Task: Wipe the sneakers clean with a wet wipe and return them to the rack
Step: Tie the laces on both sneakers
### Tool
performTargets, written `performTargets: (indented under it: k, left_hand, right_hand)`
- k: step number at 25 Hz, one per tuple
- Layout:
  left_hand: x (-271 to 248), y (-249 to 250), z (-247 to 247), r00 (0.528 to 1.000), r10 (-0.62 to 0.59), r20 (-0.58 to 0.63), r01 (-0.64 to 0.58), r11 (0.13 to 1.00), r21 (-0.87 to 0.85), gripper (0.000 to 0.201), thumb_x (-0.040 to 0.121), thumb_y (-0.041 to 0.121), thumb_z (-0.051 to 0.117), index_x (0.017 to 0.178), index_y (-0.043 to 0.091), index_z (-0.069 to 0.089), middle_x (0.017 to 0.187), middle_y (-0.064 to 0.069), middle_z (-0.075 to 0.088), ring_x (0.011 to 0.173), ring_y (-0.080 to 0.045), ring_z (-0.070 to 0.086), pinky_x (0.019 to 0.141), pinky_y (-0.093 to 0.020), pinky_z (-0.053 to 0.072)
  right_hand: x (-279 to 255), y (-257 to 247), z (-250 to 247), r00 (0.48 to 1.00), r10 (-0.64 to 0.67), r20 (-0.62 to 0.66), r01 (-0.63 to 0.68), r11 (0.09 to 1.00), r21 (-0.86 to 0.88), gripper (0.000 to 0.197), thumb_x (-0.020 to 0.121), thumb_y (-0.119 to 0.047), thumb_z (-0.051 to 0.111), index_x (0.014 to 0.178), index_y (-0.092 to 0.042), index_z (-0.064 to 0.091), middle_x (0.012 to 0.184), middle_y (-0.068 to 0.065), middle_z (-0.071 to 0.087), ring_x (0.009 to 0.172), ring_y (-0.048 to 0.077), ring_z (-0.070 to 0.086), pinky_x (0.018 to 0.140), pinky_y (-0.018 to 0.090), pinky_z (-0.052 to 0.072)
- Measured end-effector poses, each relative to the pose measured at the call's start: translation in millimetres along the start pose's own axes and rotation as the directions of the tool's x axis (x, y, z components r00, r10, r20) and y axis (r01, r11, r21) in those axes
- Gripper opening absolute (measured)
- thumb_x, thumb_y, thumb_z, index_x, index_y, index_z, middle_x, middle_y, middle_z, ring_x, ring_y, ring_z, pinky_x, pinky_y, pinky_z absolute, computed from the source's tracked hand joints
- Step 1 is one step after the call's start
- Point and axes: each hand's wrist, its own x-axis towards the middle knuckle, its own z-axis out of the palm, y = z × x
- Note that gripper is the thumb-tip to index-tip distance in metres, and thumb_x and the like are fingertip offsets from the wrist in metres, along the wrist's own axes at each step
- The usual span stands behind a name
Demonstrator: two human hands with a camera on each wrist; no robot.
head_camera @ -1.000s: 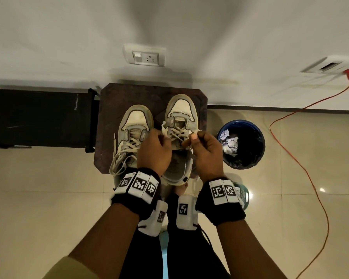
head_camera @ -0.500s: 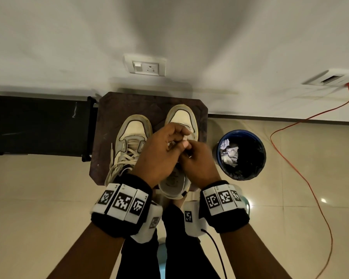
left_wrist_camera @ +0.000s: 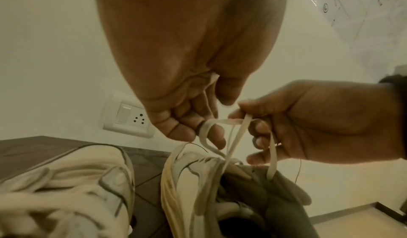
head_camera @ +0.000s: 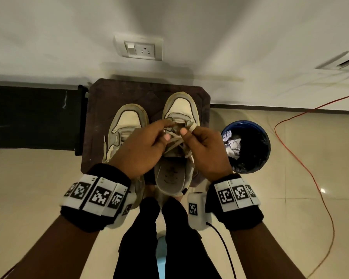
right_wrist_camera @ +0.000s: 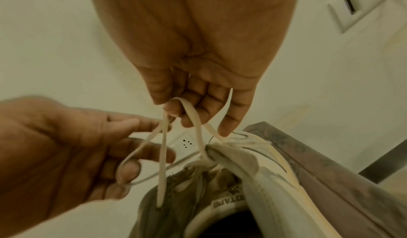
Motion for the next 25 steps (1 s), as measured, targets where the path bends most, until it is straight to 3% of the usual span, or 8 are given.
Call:
performTargets:
  k: [3, 7, 10, 13, 16, 19, 22, 25]
  left_hand:
    - [-3.5, -4.3, -1.4, 0.998, -0.051, 0.031, 0.049, 0.997, 0.055, 0.015, 0.092, 0.02, 0.059, 0.1, 0.026, 0.071, 0.087, 0.013, 0.069, 0.083, -0.002, 0.064, 0.083, -0.035, 0.053]
    - [-7.5, 2.3, 5.8, 0.999, 0.005, 0.046, -0.008, 0.997, 0.073, 0.006, 0.085, 0.02, 0.068, 0.085, 0.022, 0.074, 0.108, 0.011, 0.061, 0.1, -0.007, 0.06, 0.091, -0.029, 0.048]
    - [-7.1, 5.0, 15.6, 0.997, 0.071, 0.01, -0.072, 0.995, 0.071, 0.007, 0.082, 0.018, 0.071, 0.077, 0.022, 0.075, 0.092, 0.009, 0.07, 0.086, -0.006, 0.064, 0.081, -0.03, 0.052]
    - [-6.8, 3.0, 23.5, 0.981, 0.083, -0.174, -0.058, 0.988, 0.145, 0.008, 0.078, 0.023, 0.073, 0.082, 0.022, 0.067, 0.07, 0.008, 0.067, 0.065, -0.01, 0.062, 0.066, -0.034, 0.052]
    - [-9.0, 1.8, 29.2, 0.961, 0.056, -0.272, -0.029, 0.994, 0.102, 0.018, 0.088, 0.019, 0.062, 0.102, 0.024, 0.053, 0.065, 0.002, 0.061, 0.057, -0.014, 0.058, 0.059, -0.038, 0.051]
    - [-14.5, 3.7, 32.6, 0.964, 0.051, -0.261, -0.055, 0.998, -0.009, 0.037, 0.093, 0.017, 0.052, 0.129, 0.026, 0.049, 0.099, -0.001, 0.067, 0.092, -0.011, 0.064, 0.081, -0.037, 0.055]
    - [-18.1, 1.8, 32.7, 0.921, 0.161, -0.355, -0.095, 0.976, 0.195, 0.046, 0.091, 0.015, 0.054, 0.136, 0.023, 0.047, 0.145, -0.003, 0.045, 0.139, -0.024, 0.033, 0.112, -0.041, 0.032]
    - [-23.6, 1.4, 27.6, 0.863, 0.324, -0.387, -0.082, 0.846, 0.526, 0.037, 0.092, 0.019, 0.054, 0.129, 0.018, 0.053, 0.143, -0.003, 0.05, 0.142, -0.033, 0.028, 0.114, -0.058, 0.021]
  right_hand:
    - [-1.5, 3.1, -0.7, 0.999, 0.015, -0.031, -0.013, 0.999, 0.048, 0.017, 0.093, -0.016, 0.059, 0.098, -0.009, 0.073, 0.081, 0.001, 0.073, 0.071, 0.002, 0.064, 0.066, 0.014, 0.047]
    - [-2.0, -2.9, 1.4, 0.999, 0.04, -0.028, -0.037, 0.995, 0.091, 0.015, 0.093, -0.016, 0.06, 0.102, -0.012, 0.072, 0.088, 0.004, 0.074, 0.083, 0.009, 0.069, 0.073, 0.017, 0.053]
    - [-2.5, -5.1, 1.9, 1.0, 0.029, -0.012, -0.028, 0.997, 0.077, 0.016, 0.093, -0.016, 0.059, 0.103, -0.011, 0.072, 0.09, 0.004, 0.074, 0.086, 0.01, 0.069, 0.075, 0.018, 0.053]
    - [-6.3, -5.9, 0.7, 1.0, 0.026, -0.007, -0.025, 0.995, 0.097, 0.017, 0.092, -0.014, 0.061, 0.1, -0.006, 0.073, 0.089, 0.007, 0.074, 0.086, 0.014, 0.07, 0.076, 0.02, 0.054]
    - [-10.4, -7.8, -1.2, 0.999, 0.038, -0.018, -0.036, 0.994, 0.104, 0.012, 0.09, -0.012, 0.063, 0.085, -0.006, 0.072, 0.075, 0.006, 0.071, 0.071, 0.012, 0.067, 0.065, 0.014, 0.05]
    - [-12.6, -10.4, -0.2, 0.996, 0.052, -0.075, -0.042, 0.992, 0.123, 0.016, 0.09, -0.01, 0.063, 0.075, -0.016, 0.067, 0.065, -0.004, 0.066, 0.062, 0.005, 0.062, 0.06, 0.012, 0.047]
    - [-11.8, -10.8, 2.9, 0.986, 0.08, -0.145, -0.048, 0.977, 0.21, 0.013, 0.088, -0.005, 0.063, 0.078, -0.011, 0.066, 0.064, -0.007, 0.067, 0.064, 0.005, 0.065, 0.061, 0.015, 0.048]
    - [-11.8, -12.1, 6.3, 0.979, 0.085, -0.183, -0.038, 0.969, 0.246, 0.014, 0.085, -0.004, 0.064, 0.071, -0.006, 0.065, 0.064, 0.01, 0.065, 0.064, 0.025, 0.065, 0.059, 0.033, 0.053]
